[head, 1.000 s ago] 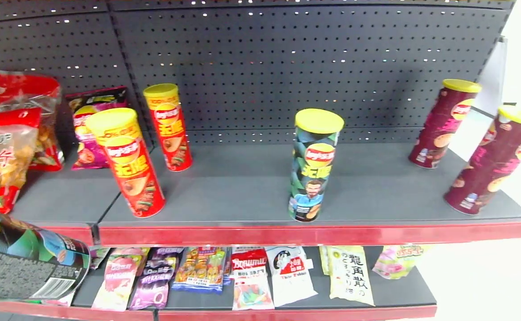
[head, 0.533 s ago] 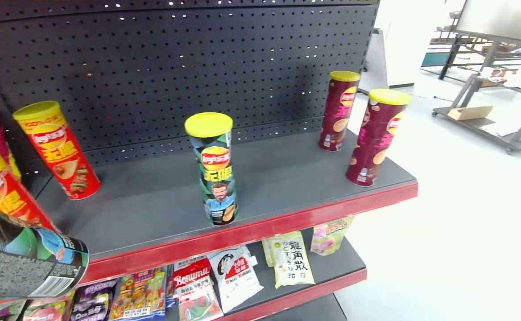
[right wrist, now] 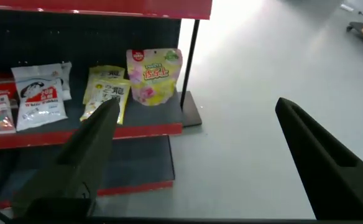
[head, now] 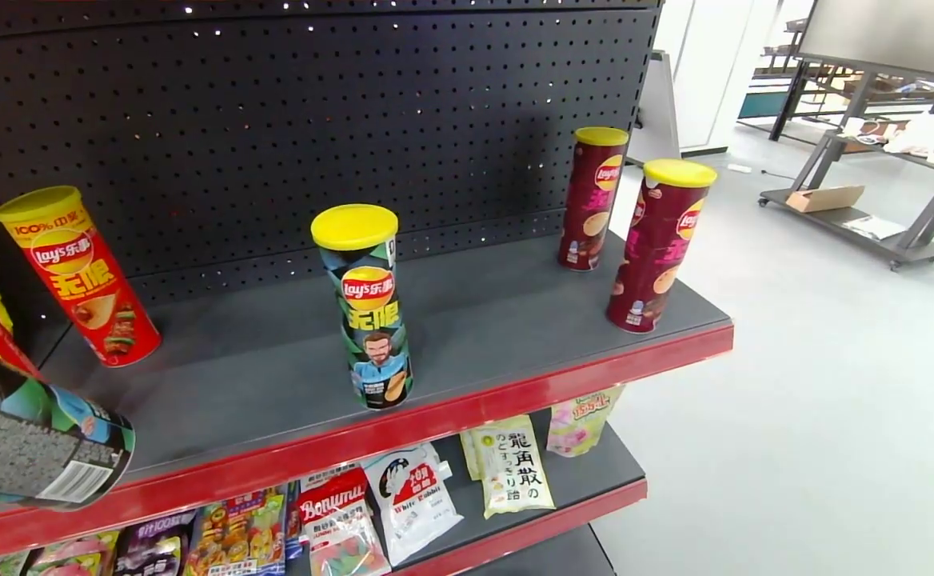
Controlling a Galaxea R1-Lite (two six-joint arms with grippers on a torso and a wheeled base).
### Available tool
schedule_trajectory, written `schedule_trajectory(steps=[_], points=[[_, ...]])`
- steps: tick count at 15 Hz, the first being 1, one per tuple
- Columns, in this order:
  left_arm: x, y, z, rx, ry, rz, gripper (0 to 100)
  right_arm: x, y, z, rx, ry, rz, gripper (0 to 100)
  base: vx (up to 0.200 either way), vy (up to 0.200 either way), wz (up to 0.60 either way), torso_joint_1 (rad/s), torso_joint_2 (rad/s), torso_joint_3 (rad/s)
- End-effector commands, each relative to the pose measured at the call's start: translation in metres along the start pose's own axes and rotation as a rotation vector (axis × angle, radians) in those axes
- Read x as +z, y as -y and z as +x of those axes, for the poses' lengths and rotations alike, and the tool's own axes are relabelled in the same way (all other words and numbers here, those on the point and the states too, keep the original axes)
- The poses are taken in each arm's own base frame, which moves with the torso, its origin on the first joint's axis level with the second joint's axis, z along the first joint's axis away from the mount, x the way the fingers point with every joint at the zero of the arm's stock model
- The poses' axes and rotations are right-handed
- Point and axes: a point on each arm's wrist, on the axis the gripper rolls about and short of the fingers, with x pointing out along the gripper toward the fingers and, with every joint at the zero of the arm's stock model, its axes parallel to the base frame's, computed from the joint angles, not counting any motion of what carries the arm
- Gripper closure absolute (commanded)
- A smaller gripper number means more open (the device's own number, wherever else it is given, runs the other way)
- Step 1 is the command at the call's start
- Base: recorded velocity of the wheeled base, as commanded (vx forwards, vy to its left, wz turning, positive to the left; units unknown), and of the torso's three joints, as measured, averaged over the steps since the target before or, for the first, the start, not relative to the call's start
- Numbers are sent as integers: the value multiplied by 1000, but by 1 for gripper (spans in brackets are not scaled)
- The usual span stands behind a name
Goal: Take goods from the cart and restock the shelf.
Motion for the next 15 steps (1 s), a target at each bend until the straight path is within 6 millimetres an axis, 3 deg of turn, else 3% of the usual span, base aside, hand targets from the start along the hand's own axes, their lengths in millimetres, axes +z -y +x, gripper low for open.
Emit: schedule_trajectory(steps=[1, 4, 8, 13, 15], points=[[-2, -6, 13, -3, -46, -20, 100, -11, -2, 6, 12, -7, 6, 0, 0, 0, 0, 0, 0, 0], [-5, -17, 36, -10, -94, -41, 100, -11, -2, 7, -7, -7, 8, 0, 0, 0, 0, 0, 0, 0], [-9, -26, 55, -14, -130, -64, 100, -14, 2, 7, -198, -26, 102, 0, 0, 0, 0, 0, 0, 0], [-13, -30, 76, -79, -137, -74, 100, -12, 1, 10, -125, 69, 121, 0, 0, 0, 0, 0, 0, 0], [-14, -30, 87, -111, -136, -73, 100, -13, -2, 11, -9, 67, 105, 0, 0, 0, 0, 0, 0, 0]])
